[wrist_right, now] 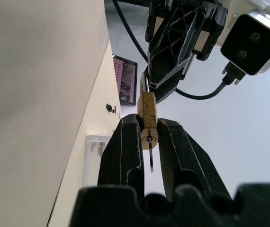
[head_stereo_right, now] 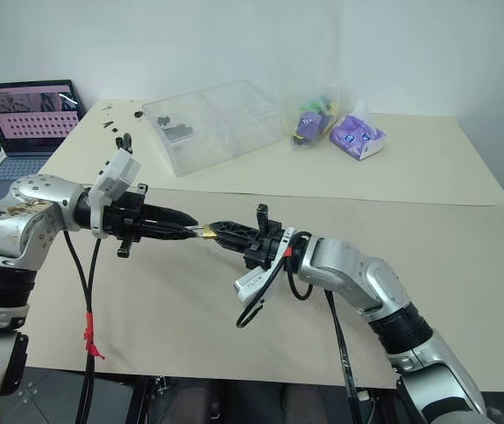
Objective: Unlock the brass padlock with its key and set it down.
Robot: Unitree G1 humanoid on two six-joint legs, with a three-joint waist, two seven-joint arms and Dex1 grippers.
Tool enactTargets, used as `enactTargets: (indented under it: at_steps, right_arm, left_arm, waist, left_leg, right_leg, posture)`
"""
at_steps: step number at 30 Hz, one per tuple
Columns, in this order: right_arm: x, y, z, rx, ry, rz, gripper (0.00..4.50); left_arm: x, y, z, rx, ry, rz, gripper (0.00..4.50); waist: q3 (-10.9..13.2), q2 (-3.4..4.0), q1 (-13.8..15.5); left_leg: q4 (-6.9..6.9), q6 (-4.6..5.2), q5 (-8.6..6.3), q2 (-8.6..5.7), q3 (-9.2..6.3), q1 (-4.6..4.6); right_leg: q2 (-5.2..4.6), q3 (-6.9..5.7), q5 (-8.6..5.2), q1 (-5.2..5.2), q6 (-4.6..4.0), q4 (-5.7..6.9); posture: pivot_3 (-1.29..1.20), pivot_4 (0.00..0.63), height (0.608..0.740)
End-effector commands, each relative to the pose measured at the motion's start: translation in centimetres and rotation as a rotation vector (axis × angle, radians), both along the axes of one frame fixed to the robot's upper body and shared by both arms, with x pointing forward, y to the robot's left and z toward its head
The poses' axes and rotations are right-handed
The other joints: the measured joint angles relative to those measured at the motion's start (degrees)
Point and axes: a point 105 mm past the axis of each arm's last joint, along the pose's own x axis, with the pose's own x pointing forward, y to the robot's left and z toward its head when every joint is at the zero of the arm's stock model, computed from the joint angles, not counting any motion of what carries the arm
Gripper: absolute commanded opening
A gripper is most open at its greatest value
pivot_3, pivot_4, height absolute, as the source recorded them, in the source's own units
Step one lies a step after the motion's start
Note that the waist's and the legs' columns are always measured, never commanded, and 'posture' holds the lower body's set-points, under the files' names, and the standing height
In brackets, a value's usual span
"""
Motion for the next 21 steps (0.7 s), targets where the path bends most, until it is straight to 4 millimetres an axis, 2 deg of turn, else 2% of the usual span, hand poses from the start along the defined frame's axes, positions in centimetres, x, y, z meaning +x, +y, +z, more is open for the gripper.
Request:
enactTargets:
  at_steps: [1,10,21]
  right_arm:
    - [-0.4,-0.5,2.9,0.092,-0.054,-0.001,0.08]
    - [-0.7,-0.4,4.0,0.141,-0.033,-0.01,0.08]
    - [-1.0,-0.3,4.3,0.149,-0.02,-0.007,0.08]
  left_arm:
    - [-0.2,-0.1,0.7,0.009,-0.042,-0.005,1.11]
    - [0.0,-0.1,0.7,0.004,-0.043,0.006,1.11]
    - [0.2,-0.3,0.7,0.002,-0.054,0.019,1.11]
  waist:
    - [0.0,0.0,0.0]
    - [0.01,-0.01,0.02]
    - [0.01,-0.01,0.02]
  left_leg:
    - [0.0,0.0,0.0,0.0,0.0,0.0]
    - [0.0,0.0,0.0,0.01,0.0,0.0]
    - [0.0,0.0,0.0,0.0,0.0,0.0]
  right_leg:
    - [0.0,0.0,0.0,0.0,0.0,0.0]
    - [0.0,0.0,0.0,0.0,0.0,0.0]
    - [0.0,0.0,0.0,-0.01,0.0,0.0]
  posture:
    - [0.0,0.15,0.74]
    - [0.0,0.15,0.74]
    - [0.0,0.15,0.74]
